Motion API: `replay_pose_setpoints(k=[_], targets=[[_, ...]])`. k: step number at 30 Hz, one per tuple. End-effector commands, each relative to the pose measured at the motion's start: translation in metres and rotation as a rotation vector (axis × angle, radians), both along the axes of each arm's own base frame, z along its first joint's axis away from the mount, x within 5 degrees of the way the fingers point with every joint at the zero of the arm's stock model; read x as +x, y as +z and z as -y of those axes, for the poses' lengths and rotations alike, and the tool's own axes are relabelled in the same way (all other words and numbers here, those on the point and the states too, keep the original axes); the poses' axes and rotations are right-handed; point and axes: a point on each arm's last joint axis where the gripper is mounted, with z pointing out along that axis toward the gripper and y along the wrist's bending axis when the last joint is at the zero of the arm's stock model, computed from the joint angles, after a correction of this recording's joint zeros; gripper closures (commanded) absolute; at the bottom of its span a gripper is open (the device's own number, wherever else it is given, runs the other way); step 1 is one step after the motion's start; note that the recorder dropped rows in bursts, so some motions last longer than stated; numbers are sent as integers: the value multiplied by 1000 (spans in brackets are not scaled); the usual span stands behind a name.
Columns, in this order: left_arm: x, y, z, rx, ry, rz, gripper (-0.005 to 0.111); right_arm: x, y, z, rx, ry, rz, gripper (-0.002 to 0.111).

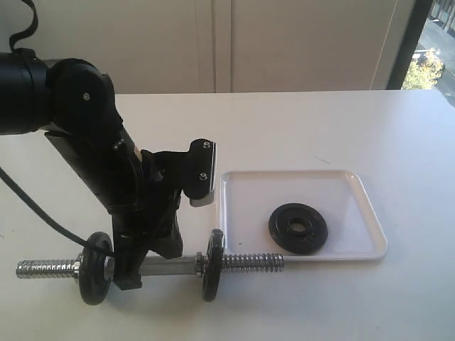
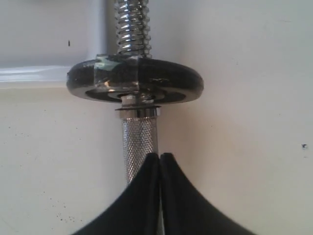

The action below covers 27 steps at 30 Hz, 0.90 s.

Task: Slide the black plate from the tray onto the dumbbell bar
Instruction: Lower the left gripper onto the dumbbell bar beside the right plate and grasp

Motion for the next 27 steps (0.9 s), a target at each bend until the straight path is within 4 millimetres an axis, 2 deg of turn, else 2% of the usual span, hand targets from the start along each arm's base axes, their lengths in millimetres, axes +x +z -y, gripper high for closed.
replay_pose_setpoints(k=[1, 3, 7, 12, 27], targets=[[-2, -4, 3, 12, -22, -21, 70, 0, 0, 0, -3, 2, 11, 108], [-1, -9, 4, 21, -23, -32, 57, 0, 0, 0, -3, 2, 11, 108], [3, -21, 7, 44, -21, -58, 44, 0, 0, 0, -3, 2, 11, 108], [8, -37, 12, 54, -7, -81, 44, 0, 0, 0, -3, 2, 11, 108], [15, -60, 20, 45, 31, -108, 44, 0, 0, 0, -3, 2, 11, 108]])
